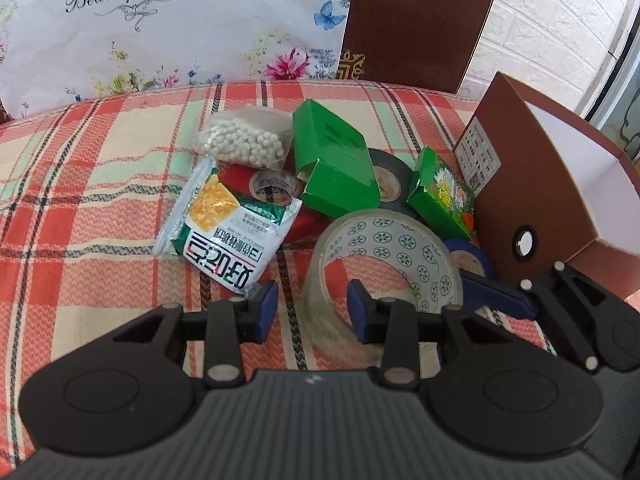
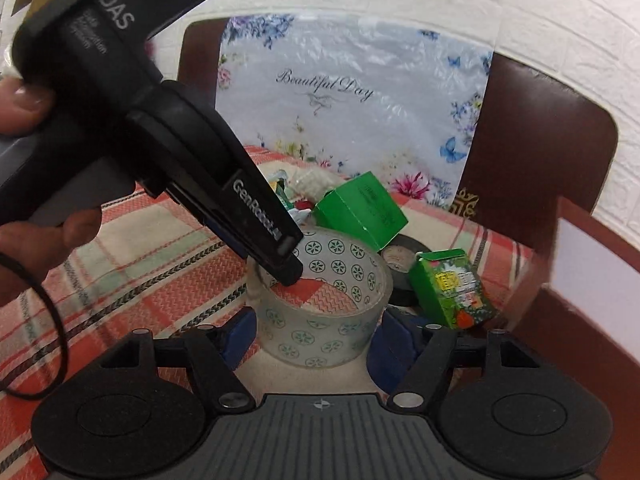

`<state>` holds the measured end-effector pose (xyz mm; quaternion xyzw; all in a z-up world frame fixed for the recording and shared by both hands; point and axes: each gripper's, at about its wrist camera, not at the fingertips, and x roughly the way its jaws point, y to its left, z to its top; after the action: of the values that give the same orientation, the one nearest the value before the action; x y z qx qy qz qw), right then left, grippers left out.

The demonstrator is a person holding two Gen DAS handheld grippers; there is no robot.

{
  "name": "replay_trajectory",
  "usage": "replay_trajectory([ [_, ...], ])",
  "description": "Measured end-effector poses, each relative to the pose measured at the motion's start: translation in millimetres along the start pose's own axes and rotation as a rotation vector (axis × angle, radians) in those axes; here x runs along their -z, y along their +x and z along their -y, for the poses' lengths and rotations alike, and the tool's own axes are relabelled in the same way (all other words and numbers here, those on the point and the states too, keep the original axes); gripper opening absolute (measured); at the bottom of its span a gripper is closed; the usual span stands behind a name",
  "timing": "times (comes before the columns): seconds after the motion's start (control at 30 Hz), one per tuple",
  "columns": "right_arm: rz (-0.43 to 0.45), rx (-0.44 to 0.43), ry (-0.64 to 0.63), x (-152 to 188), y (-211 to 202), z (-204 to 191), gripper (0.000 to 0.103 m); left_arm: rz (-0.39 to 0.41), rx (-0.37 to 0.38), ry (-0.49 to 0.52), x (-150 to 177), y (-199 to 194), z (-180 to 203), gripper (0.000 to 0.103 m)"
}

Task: Organize objects
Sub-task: 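Grasp the clear patterned tape roll by its rim with the left gripper, then carry the clear tape roll into the brown box and release it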

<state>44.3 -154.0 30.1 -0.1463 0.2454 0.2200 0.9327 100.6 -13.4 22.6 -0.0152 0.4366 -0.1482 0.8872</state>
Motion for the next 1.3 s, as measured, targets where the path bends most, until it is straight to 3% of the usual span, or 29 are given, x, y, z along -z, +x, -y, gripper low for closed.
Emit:
replay_trajectory([
  [0.07,-0.018,0.013,-0.013,2.6,10.0,-7.2,0.078,-0.012,0.025,-0.011,1.8,6.5,-2.1,0.027],
  [0.2,0.003,0.036,-0.032,1.5,11.6,-16.8,0.080,0.020,-0.013,0.018,4.8,-4.2,2.3,0.023],
  [0.37,0.174,0.113,-0.078,-7.0,-34.6,-26.9,0.080,0.146,0.007,0.062,-6.1,-62.2,18.7,0.022],
  [0.5,0.310,0.233,-0.070,-12.8,-76.2,-16.1,0.080,0.249,0.041,0.145,-22.7,-96.8,59.4,0.022],
  [0.6,0.357,0.332,-0.059,-9.2,-100.2,4.4,0.080,0.285,0.068,0.230,-34.9,-101.9,101.2,0.022],
  [0.8,0.302,0.442,0.088,16.0,-128.5,68.4,0.080,0.243,0.177,0.295,-53.2,-65.5,174.9,0.022],
  [0.93,0.251,0.470,0.177,34.7,-135.3,106.7,0.080,0.205,0.196,0.327,-55.8,-36.4,216.8,0.022],
  [1.1,0.197,0.509,0.239,53.1,-133.6,137.1,0.079,0.171,0.166,0.367,-58.7,-11.0,254.1,0.024],
  [1.17,0.200,0.552,0.248,57.7,-134.3,141.1,0.083,0.178,0.119,0.382,-56.0,-6.3,261.6,0.035],
  [1.3,0.223,0.550,0.282,64.9,-139.2,140.4,0.082,0.182,0.076,0.397,-50.7,-6.6,257.9,0.040],
])
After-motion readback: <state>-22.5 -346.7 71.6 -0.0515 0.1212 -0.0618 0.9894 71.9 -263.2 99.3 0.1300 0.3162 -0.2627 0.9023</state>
